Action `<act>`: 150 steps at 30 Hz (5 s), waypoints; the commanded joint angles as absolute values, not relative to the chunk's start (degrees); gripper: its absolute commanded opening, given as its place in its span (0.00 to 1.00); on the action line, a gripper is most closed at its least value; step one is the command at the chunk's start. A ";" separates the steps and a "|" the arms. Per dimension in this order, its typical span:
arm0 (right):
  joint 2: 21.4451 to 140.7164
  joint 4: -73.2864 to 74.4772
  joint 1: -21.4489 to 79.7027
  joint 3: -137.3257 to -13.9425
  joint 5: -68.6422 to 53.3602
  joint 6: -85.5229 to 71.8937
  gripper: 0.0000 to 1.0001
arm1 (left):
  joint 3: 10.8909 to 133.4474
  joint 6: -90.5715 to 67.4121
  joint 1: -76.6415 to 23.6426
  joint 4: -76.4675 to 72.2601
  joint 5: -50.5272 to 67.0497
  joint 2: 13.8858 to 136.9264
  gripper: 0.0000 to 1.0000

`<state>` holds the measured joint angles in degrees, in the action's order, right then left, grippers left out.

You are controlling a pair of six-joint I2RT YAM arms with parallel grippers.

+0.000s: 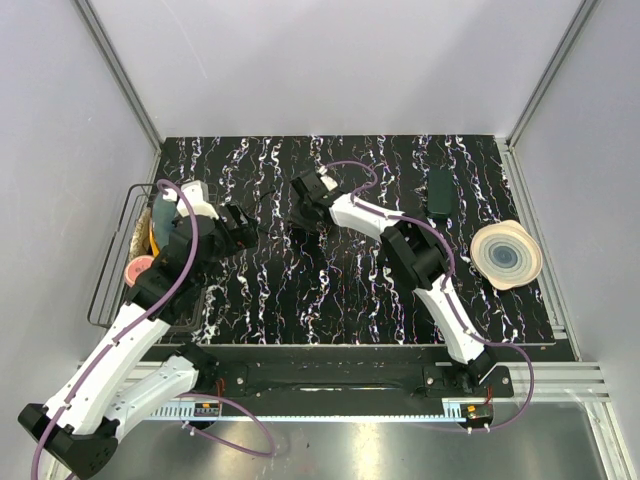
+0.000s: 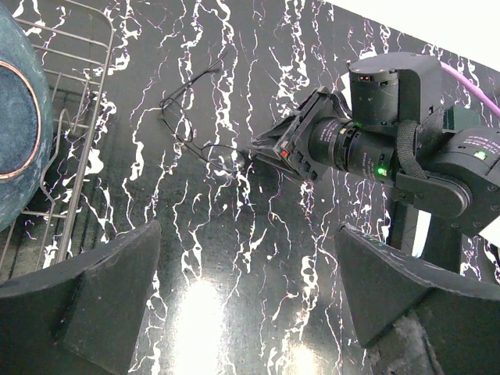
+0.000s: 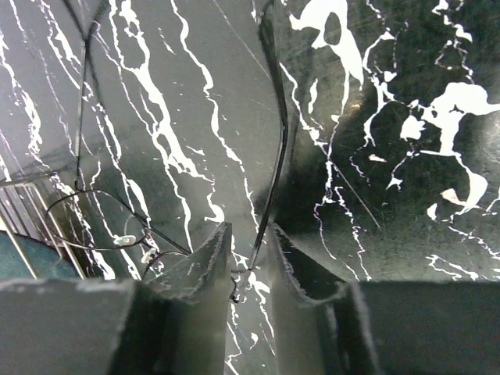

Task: Organize the sunglasses
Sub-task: Pick up the right temple of the sunglasses from the corner of the board, then fold the left temple of the sunglasses on the sunglasses.

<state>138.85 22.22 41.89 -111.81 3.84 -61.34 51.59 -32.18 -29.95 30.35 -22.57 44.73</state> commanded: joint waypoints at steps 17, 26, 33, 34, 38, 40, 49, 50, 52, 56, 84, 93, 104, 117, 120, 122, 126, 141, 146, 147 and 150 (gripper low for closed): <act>125.72 21.64 41.31 -104.16 13.00 -42.12 0.00 | 53.43 -31.20 -29.88 29.09 -19.96 45.44 0.98; 103.31 7.15 41.22 -86.59 17.93 -16.19 0.00 | 57.65 -27.51 -29.79 27.78 -11.78 44.65 0.98; 84.57 -1.93 41.22 -71.65 16.88 -3.72 0.00 | 60.64 -23.04 -29.71 23.65 -0.38 40.61 0.97; 82.64 -2.28 41.22 -70.76 16.70 -2.91 0.00 | 60.82 -22.77 -29.71 23.21 1.21 39.91 0.97; 71.84 -2.72 41.22 -67.15 12.94 2.17 0.00 | 61.17 -21.54 -29.71 20.32 6.14 38.06 0.97; 68.40 -2.90 41.22 -65.22 10.91 3.51 0.00 | 60.65 -20.74 -29.71 18.55 10.09 37.01 0.97; 52.58 3.42 41.13 -65.56 -5.08 7.56 0.00 | 58.36 -21.53 -29.79 5.30 26.88 34.28 0.79; 51.86 3.86 41.13 -66.18 -7.97 7.65 0.00 | 57.84 -21.62 -29.79 3.88 28.37 34.02 0.74; 50.20 5.53 41.22 -67.06 -10.88 7.82 0.00 | 57.31 -21.97 -29.79 1.07 33.29 33.40 0.69; 48.87 8.43 41.22 -69.43 -20.88 7.65 0.00 | 55.82 -21.80 -29.79 -7.98 43.57 33.05 0.65; 51.06 6.50 41.22 -73.48 -48.51 0.44 0.00 | 61.52 -18.28 -44.11 -16.09 75.51 49.47 0.27; 51.77 3.43 41.22 -72.95 -52.82 -2.64 0.00 | 61.17 -27.07 -47.72 -27.85 77.08 58.70 0.23; 52.12 5.80 41.22 -73.30 -50.10 -1.49 0.00 | 64.25 -25.93 -51.33 -28.83 80.68 63.19 0.34; 50.27 1.15 41.22 -69.00 -28.05 -2.81 0.00 | 66.10 -8.44 -51.50 -6.51 67.85 52.04 0.99; 50.80 0.62 41.22 -68.38 -26.02 -3.25 0.00 | 65.04 -7.74 -51.50 -5.63 67.68 48.44 0.99; 51.06 0.61 41.22 -68.20 -24.79 -3.52 0.00 | 65.04 -5.73 -51.50 -3.70 67.59 46.15 0.99; 51.42 0.53 41.22 -68.47 -26.09 -2.73 0.00 | 65.91 2.45 -51.50 9.27 62.42 42.90 0.88; 47.20 21.08 41.22 -76.90 -44.03 9.74 0.00 | 70.14 8.52 -51.50 20.65 63.45 46.06 0.09; 47.02 27.50 41.22 -80.33 -47.89 13.44 0.00 | 68.73 12.91 -51.42 20.92 71.27 45.00 0.02; 47.11 28.99 41.22 -80.77 -49.64 14.06 0.00 | 68.64 12.92 -51.42 20.48 71.80 44.91 0.01; 47.20 30.58 41.22 -81.83 -52.81 14.76 0.00 | 68.90 12.83 -51.50 19.43 72.86 45.70 0.00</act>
<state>46.92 26.11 41.25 -79.22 -46.72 11.60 68.23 9.96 -51.44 21.76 67.00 45.80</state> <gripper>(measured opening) 0.010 0.015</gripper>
